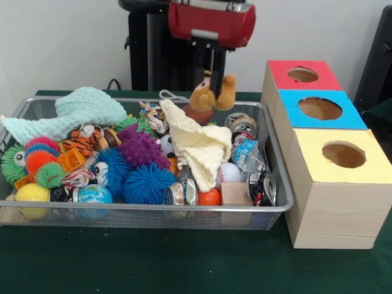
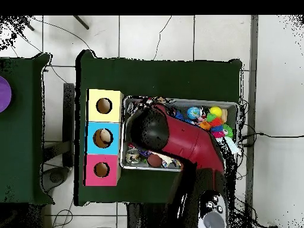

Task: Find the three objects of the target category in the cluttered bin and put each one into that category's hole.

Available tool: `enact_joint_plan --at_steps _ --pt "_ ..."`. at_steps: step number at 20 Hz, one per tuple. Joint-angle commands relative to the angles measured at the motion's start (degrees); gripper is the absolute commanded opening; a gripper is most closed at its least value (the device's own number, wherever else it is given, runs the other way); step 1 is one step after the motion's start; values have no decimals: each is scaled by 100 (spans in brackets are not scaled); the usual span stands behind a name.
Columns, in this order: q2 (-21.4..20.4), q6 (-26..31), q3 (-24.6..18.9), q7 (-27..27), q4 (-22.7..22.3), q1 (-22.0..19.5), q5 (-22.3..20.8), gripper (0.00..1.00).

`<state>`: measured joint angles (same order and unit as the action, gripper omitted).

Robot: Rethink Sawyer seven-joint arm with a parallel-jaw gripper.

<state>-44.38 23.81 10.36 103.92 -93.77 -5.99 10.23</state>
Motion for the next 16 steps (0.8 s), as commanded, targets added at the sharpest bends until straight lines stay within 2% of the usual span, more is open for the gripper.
enact_joint_plan --at_steps 1,4,16 --pt "-576 944 -182 1044 -1069 269 178 0" --pt "-670 944 -47 1199 -1165 510 157 0" --pt "-645 321 -272 1180 -1811 597 483 0"
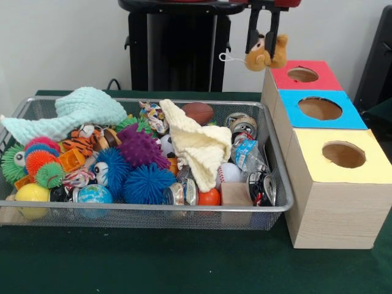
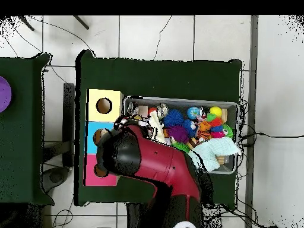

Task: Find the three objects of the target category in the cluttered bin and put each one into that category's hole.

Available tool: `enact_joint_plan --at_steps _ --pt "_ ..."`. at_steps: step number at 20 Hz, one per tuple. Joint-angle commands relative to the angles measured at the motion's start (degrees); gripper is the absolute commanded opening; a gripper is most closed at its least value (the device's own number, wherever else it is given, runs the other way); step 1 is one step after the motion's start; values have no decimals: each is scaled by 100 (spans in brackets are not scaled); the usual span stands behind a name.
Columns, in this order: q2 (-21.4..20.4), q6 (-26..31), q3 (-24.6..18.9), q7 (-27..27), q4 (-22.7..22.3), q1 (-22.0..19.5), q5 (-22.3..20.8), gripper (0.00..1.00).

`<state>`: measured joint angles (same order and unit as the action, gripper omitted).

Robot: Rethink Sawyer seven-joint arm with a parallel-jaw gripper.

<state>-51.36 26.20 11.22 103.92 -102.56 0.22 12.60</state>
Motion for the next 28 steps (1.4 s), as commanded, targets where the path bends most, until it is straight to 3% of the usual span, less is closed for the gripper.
enact_joint_plan --at_steps 1,22,28 --pt "74 -7 -372 1184 -988 -8 250 0" --pt "45 -716 -616 1339 -1789 230 622 0" --pt "4 -421 -162 1843 -1559 926 732 0"
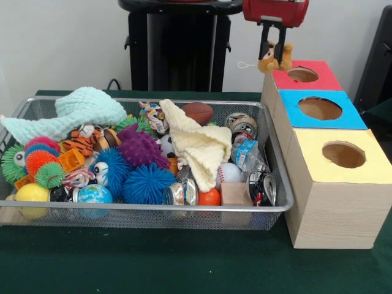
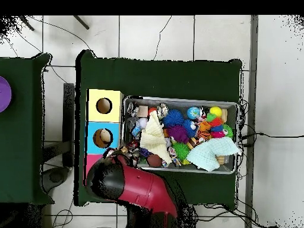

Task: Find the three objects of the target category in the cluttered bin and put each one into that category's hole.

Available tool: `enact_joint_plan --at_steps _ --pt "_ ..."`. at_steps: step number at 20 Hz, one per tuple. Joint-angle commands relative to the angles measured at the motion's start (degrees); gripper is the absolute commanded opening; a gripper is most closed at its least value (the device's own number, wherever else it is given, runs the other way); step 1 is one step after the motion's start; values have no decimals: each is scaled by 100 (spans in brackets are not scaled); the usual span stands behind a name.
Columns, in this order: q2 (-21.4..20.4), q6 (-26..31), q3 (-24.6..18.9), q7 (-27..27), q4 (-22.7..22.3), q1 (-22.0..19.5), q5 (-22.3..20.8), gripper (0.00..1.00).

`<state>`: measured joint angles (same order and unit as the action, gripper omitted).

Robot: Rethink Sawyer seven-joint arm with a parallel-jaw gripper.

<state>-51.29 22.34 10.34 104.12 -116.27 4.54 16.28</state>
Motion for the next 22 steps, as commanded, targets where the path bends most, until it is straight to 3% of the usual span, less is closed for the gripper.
enact_joint_plan --at_steps 1,14,22 --pt "16 -31 -25 1909 -158 603 409 0" --pt "622 -321 231 2564 227 1527 943 0" --pt "833 -798 -139 2339 23 1188 902 0"
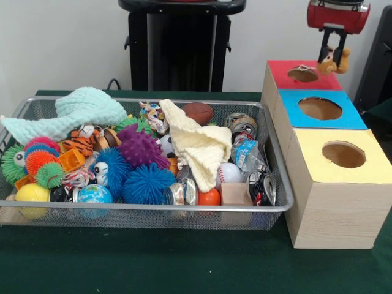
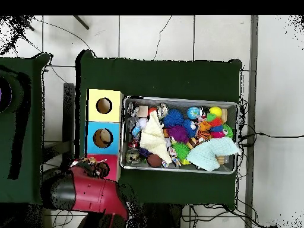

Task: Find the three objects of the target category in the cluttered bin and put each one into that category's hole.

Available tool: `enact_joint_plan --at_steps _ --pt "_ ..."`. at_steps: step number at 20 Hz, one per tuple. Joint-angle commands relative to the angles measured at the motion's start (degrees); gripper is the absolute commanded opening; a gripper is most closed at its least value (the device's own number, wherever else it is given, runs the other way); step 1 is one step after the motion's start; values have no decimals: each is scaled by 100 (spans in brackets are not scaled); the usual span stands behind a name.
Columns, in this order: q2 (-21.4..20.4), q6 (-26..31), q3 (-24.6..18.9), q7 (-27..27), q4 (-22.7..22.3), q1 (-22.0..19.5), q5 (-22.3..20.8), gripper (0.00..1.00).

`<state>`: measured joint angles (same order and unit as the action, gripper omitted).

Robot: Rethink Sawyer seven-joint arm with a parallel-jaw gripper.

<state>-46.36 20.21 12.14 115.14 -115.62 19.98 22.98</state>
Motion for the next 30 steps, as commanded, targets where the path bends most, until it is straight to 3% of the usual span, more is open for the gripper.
enact_joint_plan --at_steps 1,8,15,30 --pt "329 -666 -399 1199 -119 -438 217 0" --pt "307 -1238 -852 1027 -548 -996 17 0" --pt "121 -1292 -1013 947 -747 -1285 -108 0" --pt "3 -1282 -881 1448 -829 -714 254 0"
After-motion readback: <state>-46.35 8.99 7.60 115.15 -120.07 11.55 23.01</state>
